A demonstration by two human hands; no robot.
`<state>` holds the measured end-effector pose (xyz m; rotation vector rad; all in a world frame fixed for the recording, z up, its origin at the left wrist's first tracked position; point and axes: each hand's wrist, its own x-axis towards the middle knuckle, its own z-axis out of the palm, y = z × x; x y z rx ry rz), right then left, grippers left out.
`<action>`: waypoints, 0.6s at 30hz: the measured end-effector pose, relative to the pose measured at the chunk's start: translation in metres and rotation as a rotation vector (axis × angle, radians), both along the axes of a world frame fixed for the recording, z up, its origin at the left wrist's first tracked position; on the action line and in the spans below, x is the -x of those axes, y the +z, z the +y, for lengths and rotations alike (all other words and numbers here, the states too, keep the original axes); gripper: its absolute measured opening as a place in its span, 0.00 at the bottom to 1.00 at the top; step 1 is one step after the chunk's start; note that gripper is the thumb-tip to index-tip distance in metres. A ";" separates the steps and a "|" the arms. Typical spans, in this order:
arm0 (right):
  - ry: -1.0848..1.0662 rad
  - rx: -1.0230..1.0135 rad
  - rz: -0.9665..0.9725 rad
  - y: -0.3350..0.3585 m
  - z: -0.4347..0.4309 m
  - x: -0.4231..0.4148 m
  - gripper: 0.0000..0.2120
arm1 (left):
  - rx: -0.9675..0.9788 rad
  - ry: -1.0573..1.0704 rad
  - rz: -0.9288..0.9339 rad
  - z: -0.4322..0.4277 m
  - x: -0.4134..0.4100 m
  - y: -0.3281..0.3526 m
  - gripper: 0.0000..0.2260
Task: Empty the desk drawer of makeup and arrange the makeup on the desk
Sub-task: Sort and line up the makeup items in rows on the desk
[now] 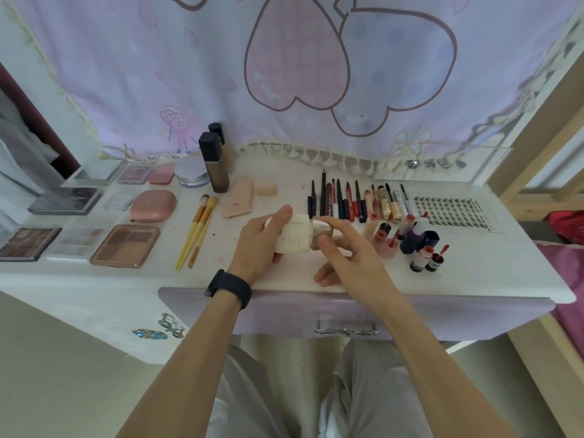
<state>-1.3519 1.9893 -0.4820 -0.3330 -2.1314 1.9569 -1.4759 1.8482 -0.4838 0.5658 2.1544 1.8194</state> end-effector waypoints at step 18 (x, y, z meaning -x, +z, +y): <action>-0.115 0.069 0.009 0.004 -0.002 -0.002 0.06 | -0.158 0.135 -0.104 -0.002 0.003 0.001 0.20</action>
